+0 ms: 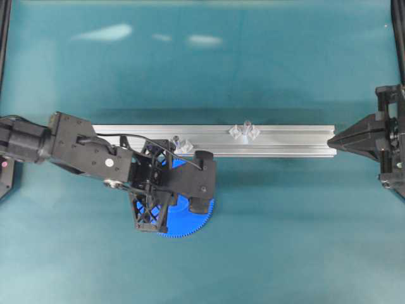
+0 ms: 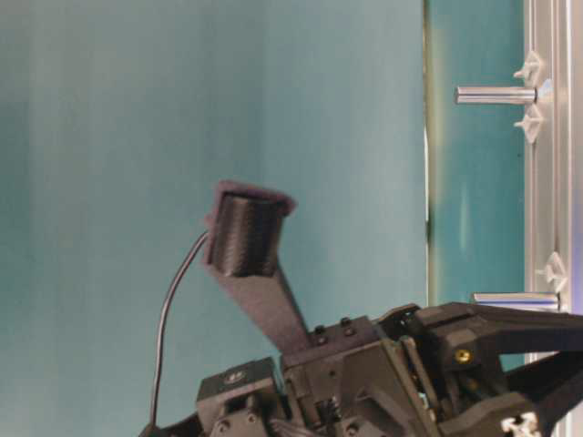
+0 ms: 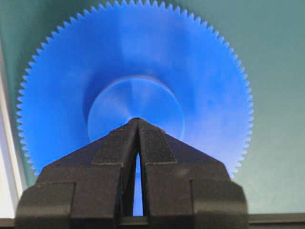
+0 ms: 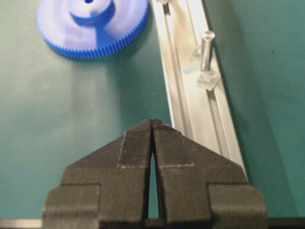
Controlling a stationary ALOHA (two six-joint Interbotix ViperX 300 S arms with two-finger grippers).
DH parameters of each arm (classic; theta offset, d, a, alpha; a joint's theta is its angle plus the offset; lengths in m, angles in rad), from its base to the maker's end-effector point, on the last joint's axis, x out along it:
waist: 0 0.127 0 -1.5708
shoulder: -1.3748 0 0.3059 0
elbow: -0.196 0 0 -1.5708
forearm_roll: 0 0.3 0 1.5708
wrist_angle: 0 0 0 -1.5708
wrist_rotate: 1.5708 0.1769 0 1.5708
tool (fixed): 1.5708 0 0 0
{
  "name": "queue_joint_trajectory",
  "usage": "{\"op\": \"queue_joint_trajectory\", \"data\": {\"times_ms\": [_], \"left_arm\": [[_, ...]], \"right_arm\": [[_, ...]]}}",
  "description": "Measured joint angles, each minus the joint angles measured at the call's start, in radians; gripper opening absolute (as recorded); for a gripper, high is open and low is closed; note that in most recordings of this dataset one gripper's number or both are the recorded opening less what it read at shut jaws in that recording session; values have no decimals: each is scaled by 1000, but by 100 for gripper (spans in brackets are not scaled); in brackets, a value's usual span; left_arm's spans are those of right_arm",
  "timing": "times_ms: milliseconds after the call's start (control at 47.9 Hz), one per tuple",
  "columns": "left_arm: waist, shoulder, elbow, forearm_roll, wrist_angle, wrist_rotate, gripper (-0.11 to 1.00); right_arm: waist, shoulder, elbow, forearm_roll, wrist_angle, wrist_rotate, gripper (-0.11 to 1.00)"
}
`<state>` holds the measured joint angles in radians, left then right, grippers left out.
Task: Insert the large gear onto the shaft.
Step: 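Close the left gripper on the blue gear's hub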
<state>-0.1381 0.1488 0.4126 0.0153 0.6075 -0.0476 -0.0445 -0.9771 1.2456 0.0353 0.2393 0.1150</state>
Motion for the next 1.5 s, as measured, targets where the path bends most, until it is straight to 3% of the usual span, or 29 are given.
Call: {"op": "queue_joint_trajectory", "data": {"times_ms": [773, 877, 1086, 1170, 1504], "left_arm": [[-2, 34, -49, 2, 98, 2, 6], [-2, 34, -49, 2, 95, 2, 17], [-2, 34, -51, 2, 72, -8, 74], [-2, 40, -51, 2, 71, -17, 91], [0, 52, -51, 2, 71, -43, 94]], "right_arm": [[0, -2, 6, 0, 2, -2, 5], [0, -2, 6, 2, 2, 0, 5], [2, -6, 14, 2, 2, 0, 5], [0, -9, 17, 2, 2, 0, 5], [0, -18, 18, 3, 2, 2, 5]]}}
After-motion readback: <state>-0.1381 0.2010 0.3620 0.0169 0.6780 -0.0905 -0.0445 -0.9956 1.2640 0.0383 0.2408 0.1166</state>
